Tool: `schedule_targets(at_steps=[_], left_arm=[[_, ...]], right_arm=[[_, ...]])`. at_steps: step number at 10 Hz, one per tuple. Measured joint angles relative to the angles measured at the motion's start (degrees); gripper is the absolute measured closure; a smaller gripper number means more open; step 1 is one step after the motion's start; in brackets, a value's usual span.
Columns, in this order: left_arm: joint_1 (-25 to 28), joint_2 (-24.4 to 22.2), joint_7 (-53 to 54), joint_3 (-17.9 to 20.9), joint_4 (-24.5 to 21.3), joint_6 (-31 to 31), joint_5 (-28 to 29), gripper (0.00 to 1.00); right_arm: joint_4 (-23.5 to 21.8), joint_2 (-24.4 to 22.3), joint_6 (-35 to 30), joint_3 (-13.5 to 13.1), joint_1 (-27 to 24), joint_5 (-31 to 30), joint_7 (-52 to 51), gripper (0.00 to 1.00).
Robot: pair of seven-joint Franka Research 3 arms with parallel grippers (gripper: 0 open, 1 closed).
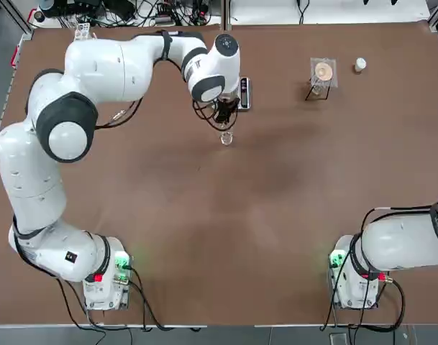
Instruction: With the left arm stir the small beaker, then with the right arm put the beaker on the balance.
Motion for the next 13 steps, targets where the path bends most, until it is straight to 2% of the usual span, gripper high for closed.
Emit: schedule_targets(at_steps=[5,11,13], left_arm=[[0.2,-0.6,0.0,-0.1,1.4,-0.4,-0.4,0.93],[0.2,-2.2,0.3,-2.1,6.6,-10.9,-3.6,0.93],[0.8,-3.5,1.1,-2.2,7.1,-11.6,-5.8,0.93]], right_arm=[[0.0,0.0,0.0,0.0,0.0,0.0,0.0,0.00],[0.0,0.0,0.0,0.0,0.0,0.0,0.0,0.00],[0.0,0.0,0.0,0.0,0.0,0.0,0.0,0.00]])
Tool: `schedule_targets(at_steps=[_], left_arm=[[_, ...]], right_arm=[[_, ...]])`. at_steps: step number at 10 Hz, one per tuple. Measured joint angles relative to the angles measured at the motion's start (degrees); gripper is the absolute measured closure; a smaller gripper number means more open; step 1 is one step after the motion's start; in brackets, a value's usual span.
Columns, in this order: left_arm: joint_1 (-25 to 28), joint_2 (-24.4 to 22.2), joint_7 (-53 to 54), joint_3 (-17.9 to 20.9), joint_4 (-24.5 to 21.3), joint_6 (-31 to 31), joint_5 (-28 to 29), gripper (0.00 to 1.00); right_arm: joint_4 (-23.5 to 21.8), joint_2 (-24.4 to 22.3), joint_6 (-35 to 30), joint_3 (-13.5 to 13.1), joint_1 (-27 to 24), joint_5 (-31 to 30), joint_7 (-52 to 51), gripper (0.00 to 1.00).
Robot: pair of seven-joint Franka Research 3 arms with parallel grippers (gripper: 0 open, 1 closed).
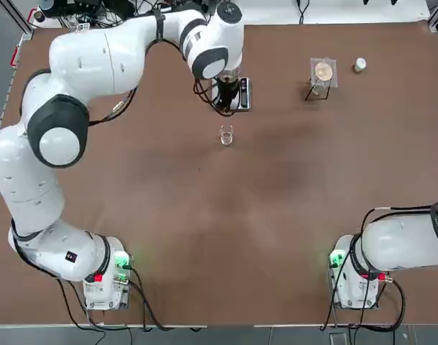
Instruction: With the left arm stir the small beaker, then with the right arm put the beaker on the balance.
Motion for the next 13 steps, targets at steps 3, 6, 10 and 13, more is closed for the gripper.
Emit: schedule_targets(at_steps=[3,6,10,13], left_arm=[[6.7,-4.2,8.9,0.0,0.3,-4.1,-5.1,0.93],[16.1,-8.7,21.3,0.0,0.3,-9.0,-8.7,0.93],[31.8,-12.9,40.1,0.0,0.3,-13.6,-11.6,0.93],[43.6,-15.1,57.7,0.1,0.3,-17.4,-12.4,0.93]], right_arm=[[0.0,0.0,0.0,0.0,0.0,0.0,0.0,0.00],[0.0,0.0,0.0,0.0,0.0,0.0,0.0,0.00],[0.8,-0.1,-0.7,0.1,0.1,0.0,0.0,0.00],[2.6,-0.2,-1.0,0.3,1.5,0.0,0.0,0.00]])
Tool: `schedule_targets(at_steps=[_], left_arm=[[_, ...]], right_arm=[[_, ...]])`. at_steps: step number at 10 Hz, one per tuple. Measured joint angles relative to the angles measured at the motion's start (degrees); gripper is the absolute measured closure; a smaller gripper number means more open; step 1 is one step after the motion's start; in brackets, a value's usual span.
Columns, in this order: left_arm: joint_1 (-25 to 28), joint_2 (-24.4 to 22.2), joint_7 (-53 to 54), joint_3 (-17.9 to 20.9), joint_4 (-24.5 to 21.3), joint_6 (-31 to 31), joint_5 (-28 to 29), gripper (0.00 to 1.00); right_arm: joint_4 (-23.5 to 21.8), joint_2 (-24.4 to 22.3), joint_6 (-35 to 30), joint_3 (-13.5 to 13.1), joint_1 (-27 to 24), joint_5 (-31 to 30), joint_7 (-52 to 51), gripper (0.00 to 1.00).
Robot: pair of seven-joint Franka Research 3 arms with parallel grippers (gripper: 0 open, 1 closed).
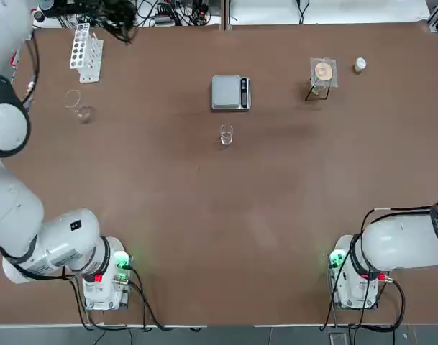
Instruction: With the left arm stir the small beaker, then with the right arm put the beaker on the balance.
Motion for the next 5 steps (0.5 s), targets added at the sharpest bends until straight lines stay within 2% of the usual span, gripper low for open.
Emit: schedule_targets(at_steps=[3,5], left_arm=[[12.1,-0.8,16.3,0.1,-0.5,-1.0,-1.1,0.93],[20.4,-0.8,27.1,0.3,-1.1,-0.5,-4.5,0.93]], right_arm=[[0.5,0.0,0.0,0.1,0.8,0.1,0.0,0.00],[0.6,0.1,-0.1,0.1,1.2,0.1,0.0,0.00]])
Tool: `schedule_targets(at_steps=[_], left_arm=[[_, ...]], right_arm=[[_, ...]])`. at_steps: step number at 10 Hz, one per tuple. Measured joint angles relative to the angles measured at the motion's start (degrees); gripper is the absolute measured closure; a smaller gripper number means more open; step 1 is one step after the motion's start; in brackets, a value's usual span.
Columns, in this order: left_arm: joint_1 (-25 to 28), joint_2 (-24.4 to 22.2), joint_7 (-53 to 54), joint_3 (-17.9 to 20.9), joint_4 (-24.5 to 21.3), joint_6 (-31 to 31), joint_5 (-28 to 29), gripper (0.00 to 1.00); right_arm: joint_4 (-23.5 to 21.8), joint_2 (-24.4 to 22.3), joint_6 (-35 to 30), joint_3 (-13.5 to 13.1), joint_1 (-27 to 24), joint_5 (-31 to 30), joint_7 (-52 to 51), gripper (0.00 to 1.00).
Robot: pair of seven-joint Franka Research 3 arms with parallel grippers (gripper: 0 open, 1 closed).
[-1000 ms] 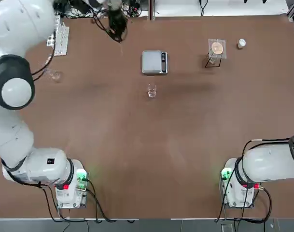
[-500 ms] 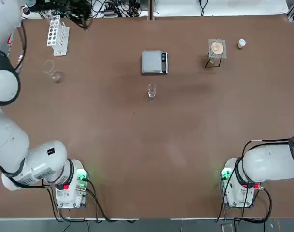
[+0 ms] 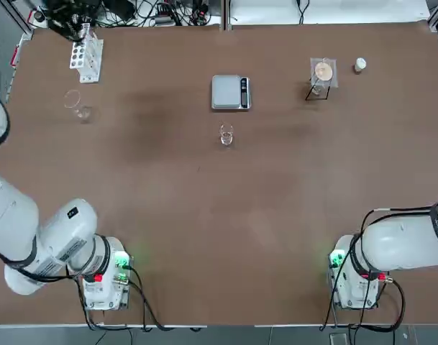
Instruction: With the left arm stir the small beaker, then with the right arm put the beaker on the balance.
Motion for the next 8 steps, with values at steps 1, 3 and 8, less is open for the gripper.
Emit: schedule_targets(at_steps=[1,3,8], left_arm=[[3.3,0.1,3.6,0.2,-0.7,1.5,-0.7,0.93],[7.8,1.0,7.4,0.2,-2.3,5.6,-2.1,0.93],[16.9,5.4,16.4,0.4,-6.0,11.4,-2.4,0.93]], right_arm=[[0.0,0.0,-0.1,0.0,0.2,0.2,-0.4,0.00],[0.0,0.0,-0.4,0.0,0.2,0.9,-3.1,0.00],[-0.2,2.6,-1.7,-0.2,0.4,11.7,-29.1,0.00]])
